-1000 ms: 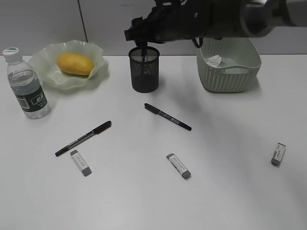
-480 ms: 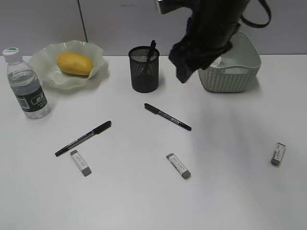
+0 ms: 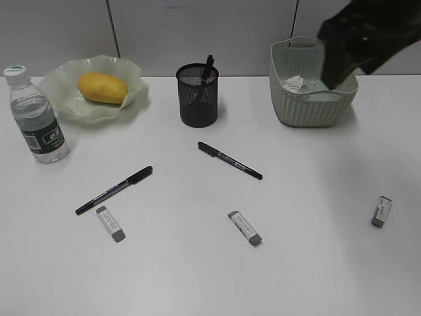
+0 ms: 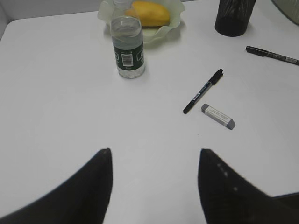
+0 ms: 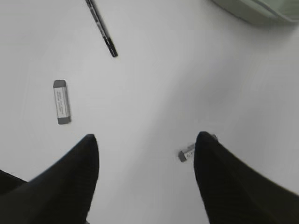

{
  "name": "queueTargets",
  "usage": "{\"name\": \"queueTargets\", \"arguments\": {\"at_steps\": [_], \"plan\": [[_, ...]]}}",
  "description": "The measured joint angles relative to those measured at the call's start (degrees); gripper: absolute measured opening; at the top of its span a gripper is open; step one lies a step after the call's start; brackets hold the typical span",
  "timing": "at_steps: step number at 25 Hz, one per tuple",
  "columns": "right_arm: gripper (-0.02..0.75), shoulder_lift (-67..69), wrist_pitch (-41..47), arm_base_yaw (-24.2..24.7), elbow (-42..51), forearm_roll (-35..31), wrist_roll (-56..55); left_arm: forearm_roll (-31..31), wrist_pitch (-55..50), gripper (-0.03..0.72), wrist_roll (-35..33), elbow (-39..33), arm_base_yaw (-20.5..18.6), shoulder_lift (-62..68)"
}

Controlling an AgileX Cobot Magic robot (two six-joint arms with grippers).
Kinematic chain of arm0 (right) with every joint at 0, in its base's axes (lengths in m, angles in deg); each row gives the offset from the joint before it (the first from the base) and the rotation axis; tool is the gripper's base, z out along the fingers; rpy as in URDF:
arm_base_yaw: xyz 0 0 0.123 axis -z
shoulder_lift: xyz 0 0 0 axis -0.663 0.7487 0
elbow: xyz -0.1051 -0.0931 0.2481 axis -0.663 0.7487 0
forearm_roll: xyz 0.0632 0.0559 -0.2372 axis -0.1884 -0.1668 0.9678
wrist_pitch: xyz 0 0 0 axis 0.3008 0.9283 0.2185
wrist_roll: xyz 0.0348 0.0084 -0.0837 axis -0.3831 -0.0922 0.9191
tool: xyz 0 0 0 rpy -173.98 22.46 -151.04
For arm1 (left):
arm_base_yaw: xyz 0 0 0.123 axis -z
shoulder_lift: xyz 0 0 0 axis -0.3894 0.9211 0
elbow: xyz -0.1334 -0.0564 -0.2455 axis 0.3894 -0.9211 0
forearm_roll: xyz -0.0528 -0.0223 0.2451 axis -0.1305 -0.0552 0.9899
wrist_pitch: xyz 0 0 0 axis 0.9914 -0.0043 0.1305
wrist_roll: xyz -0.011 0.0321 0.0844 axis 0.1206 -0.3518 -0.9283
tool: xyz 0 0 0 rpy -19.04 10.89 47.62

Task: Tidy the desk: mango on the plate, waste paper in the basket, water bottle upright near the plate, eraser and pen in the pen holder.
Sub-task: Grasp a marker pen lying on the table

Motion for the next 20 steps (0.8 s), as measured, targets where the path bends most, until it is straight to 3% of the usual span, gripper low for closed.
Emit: {"name": "queueTargets", "arguments": {"at_steps": [9, 20], "plan": [[0.509, -22.36, -2.21, 9.66, 24.48, -0.57, -3.33, 0.00, 0.00, 0.445, 0.00, 0.00, 0.00, 0.00], [0.507, -53.28, -9.83, 10.82, 50.50, -0.42, -11.79, 0.28, 0.00, 0.445, 0.00, 0.00, 0.00, 0.00]]}}
